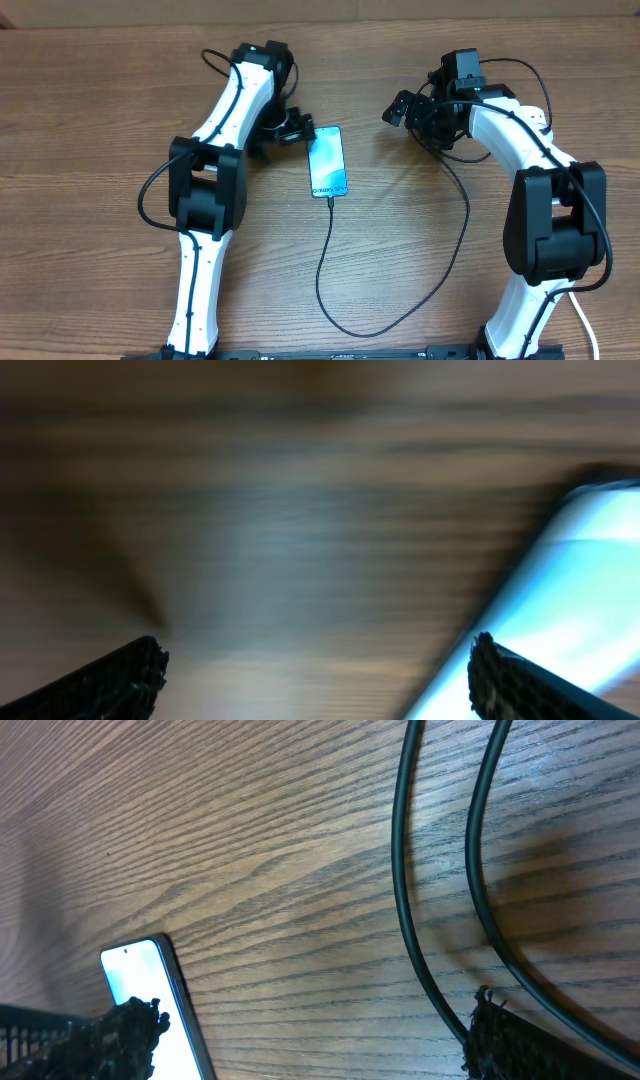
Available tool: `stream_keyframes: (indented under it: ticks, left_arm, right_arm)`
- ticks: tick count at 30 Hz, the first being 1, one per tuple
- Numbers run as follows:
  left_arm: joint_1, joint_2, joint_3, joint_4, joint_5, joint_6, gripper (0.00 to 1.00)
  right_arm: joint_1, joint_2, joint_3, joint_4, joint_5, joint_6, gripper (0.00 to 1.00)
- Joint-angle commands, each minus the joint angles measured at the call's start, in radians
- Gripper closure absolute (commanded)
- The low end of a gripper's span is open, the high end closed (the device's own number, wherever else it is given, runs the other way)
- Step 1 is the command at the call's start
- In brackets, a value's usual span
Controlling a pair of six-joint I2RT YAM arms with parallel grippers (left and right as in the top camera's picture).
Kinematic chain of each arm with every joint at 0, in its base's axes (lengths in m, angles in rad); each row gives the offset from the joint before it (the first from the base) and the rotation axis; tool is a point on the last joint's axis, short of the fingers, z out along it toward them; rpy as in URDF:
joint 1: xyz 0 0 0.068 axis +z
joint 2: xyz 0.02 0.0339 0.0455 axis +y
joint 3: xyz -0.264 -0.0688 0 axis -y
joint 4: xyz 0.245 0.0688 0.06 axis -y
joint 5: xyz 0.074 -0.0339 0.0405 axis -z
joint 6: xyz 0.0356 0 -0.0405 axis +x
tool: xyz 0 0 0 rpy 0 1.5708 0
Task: Plug charger to phone and switch on socket
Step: 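Raise the left gripper up and away from the phone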
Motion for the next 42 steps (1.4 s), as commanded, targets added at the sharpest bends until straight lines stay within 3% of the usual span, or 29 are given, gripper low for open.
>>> stream_keyframes:
  ticks: [1, 11, 15, 29, 32, 36, 42]
  left_arm:
    - [0.005, -0.083, 0.111, -0.068, -0.204, -0.002, 0.0]
    - [-0.089, -0.482, 0.177, -0.185, -0.217, -0.003, 0.0]
    - [-0.106, -0.56, 0.177, -0.185, -0.217, -0.003, 0.0]
    - [-0.105, -0.571, 0.176, -0.185, -0.217, -0.003, 0.0]
    - [-0.105, -0.571, 0.176, -0.185, -0.217, -0.003, 0.0]
    - [-0.103, -0.571, 0.176, -0.185, -0.217, -0.003, 0.0]
    - [-0.104, -0.571, 0.176, -0.185, -0.217, -0.003, 0.0]
  right_arm:
    - [0.004, -0.005, 0.02, 0.003, 0.017, -0.005, 0.0]
    - [0.004, -0.005, 0.02, 0.003, 0.017, -0.004, 0.0]
    - [0.004, -0.005, 0.02, 0.003, 0.017, -0.004, 0.0]
    - [0.004, -0.005, 0.02, 0.007, 0.006, 0.0, 0.0]
    - [0.0, -0.015, 0.036, -0.011, -0.158, -0.001, 0.0]
    - [-0.019, -0.083, 0.084, -0.025, -0.364, -0.018, 0.0]
    - [-0.095, -0.259, 0.206, -0.183, -0.26, -0.116, 0.0]
